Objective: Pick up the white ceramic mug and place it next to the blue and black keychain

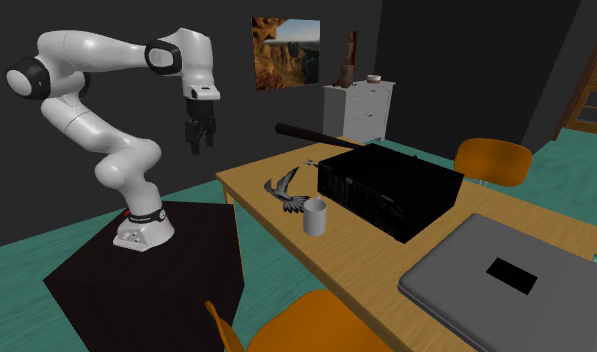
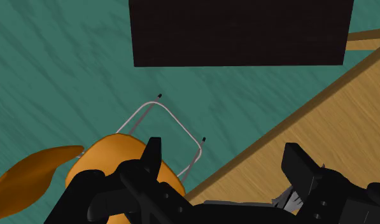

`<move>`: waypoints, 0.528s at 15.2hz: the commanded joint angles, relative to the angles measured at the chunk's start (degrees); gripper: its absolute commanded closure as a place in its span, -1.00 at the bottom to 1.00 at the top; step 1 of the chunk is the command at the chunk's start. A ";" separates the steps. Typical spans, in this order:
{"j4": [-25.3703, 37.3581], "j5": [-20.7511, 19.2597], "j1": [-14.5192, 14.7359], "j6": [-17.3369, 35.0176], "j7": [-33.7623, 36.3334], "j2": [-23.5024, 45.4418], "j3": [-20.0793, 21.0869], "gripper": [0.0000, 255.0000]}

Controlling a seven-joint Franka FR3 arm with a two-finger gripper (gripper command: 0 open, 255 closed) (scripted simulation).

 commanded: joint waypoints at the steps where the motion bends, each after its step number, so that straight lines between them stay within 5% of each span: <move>1: 0.00 0.00 0.00 0.00 0.00 0.00 0.00 -1.00; 8: 0.60 -0.65 0.03 14.60 -3.51 12.00 -3.55 -1.00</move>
